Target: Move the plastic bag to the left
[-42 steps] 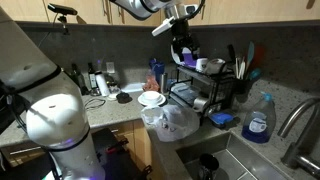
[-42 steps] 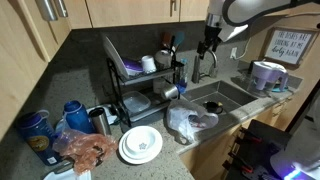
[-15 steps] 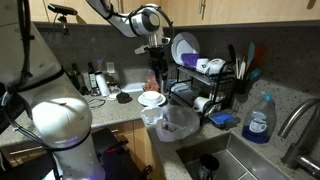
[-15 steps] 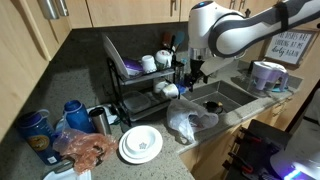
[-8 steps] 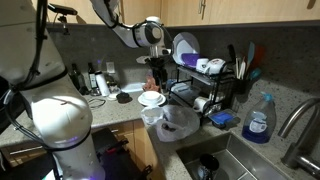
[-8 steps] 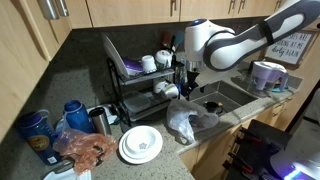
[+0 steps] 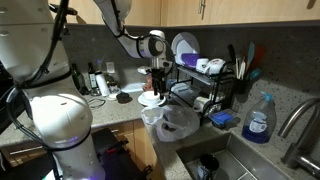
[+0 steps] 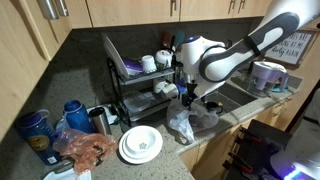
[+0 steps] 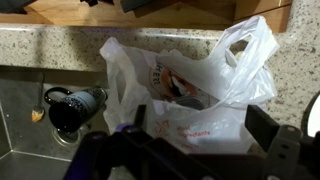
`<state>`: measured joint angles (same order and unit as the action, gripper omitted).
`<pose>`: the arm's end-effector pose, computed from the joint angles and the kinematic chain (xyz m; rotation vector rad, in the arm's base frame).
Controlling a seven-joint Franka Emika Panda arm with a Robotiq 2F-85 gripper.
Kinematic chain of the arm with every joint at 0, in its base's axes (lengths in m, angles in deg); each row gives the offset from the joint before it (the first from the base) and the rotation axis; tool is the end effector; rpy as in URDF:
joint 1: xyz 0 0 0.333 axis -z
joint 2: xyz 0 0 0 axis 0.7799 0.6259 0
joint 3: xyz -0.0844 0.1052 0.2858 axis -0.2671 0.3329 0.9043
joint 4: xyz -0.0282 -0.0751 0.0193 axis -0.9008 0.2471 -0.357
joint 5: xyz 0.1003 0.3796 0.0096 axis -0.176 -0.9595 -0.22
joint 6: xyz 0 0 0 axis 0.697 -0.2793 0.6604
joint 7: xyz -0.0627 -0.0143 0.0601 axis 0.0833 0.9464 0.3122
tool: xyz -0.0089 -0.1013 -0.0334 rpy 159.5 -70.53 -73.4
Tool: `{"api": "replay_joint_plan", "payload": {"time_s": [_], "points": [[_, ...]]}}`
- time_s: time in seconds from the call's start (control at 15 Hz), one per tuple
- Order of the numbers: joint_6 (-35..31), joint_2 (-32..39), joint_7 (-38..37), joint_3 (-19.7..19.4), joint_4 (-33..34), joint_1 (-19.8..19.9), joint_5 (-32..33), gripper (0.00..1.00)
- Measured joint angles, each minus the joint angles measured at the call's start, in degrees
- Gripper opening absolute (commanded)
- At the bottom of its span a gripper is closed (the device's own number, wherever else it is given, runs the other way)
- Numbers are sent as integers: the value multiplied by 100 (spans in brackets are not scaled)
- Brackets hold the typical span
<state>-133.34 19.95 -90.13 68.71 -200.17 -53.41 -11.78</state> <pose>0.4519 0.1072 0.3362 2.9127 -0.4897 -0.0733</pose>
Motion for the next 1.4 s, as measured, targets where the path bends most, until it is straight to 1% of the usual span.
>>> {"api": "replay_joint_plan", "payload": {"time_s": [0.27,0.47,0.6,1.07,1.27,1.33,1.4], "points": [[-11,311,82,-33,1,-143,-486,100],[-95,537,266,-35,45,-319,-966,100],[-186,690,395,-36,107,-411,-1142,100],[-786,1340,615,-88,225,-564,-1166,100],[-896,1695,616,-180,347,-637,-1078,100],[-897,1817,616,-228,404,-670,-1037,76],[-898,1932,616,-278,458,-699,-1000,72]]}}
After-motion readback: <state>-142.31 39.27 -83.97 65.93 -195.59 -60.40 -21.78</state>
